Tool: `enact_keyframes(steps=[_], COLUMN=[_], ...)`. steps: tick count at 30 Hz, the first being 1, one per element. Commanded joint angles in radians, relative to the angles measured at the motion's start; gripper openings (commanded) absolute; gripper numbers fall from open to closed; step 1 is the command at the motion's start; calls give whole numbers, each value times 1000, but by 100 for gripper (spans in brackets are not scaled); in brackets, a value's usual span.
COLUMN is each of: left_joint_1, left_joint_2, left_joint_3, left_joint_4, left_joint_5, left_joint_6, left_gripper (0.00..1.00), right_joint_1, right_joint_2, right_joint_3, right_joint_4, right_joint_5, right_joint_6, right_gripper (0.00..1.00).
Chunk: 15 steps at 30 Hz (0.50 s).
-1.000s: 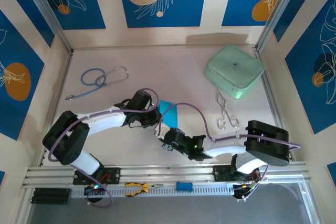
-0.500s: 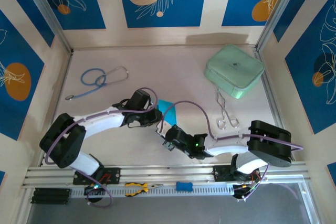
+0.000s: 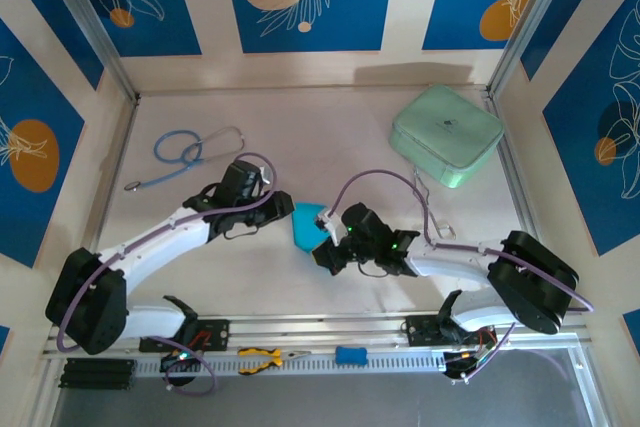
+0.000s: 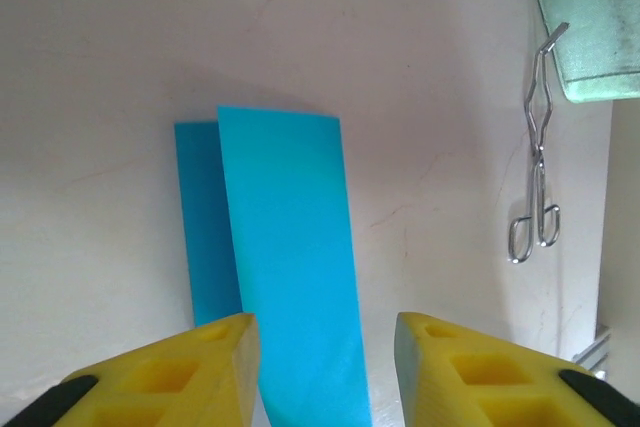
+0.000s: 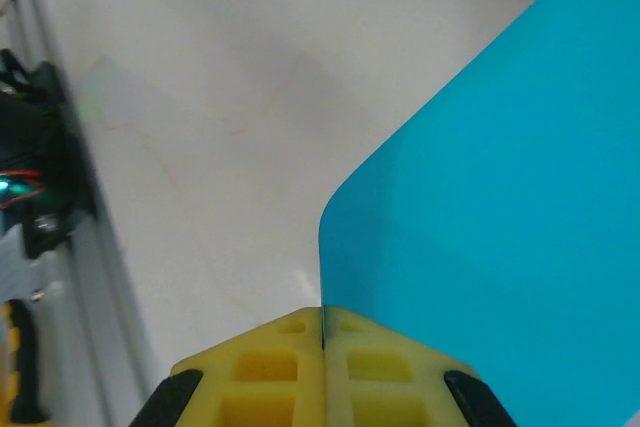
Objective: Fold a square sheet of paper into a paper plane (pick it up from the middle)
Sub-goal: Fold the paper at the center of the table.
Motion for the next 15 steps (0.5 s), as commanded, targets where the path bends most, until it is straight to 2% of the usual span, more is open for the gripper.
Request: enact_keyframes(steps=[1,8,15], left_joint_1=[15,15,16], left_joint_2=[28,192,341], left_joint_3=[24,99,193], left_joint_4=[10,105,78], left_joint_5=[41,151,176], left_joint_6=[52,76,137], left_gripper=[35,24,20], right_joint_1=[-35,-58,-75], right_joint_2=[22,59,82], right_joint_3=[38,52,41], right_joint_4=[-25,-3,27], right_joint_5=[-215,-282,-315], right_joint_6=[62,106,135], right_gripper=[4,4,4])
